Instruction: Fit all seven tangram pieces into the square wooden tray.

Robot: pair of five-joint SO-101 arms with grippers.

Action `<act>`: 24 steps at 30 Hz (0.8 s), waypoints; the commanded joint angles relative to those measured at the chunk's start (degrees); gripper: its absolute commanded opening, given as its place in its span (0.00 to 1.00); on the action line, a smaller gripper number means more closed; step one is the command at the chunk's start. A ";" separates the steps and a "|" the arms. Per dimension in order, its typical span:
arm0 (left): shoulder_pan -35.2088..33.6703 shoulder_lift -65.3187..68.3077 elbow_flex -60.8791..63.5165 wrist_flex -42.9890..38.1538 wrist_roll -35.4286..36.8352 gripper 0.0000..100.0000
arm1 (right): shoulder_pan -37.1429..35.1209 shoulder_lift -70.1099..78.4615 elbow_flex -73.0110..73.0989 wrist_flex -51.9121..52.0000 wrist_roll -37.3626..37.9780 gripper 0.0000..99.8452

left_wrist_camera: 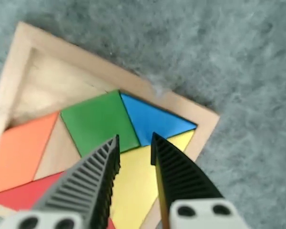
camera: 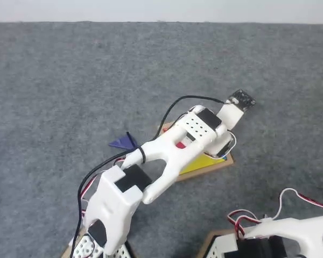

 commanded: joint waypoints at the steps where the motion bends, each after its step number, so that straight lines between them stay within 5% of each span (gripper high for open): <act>1: -3.08 -9.32 -4.18 3.69 -0.79 0.10 | -2.77 -0.66 -3.43 0.40 0.70 0.03; 7: -16.18 -25.67 -4.70 8.88 -3.78 0.09 | -11.74 -0.66 -6.24 6.73 3.52 0.03; 17: -44.22 -47.12 2.77 20.84 -12.31 0.09 | -47.43 -0.66 -19.87 28.18 -0.35 0.03; 24: -49.85 -51.60 29.67 6.07 -17.14 0.17 | -66.95 -0.40 -22.33 33.89 -7.74 0.03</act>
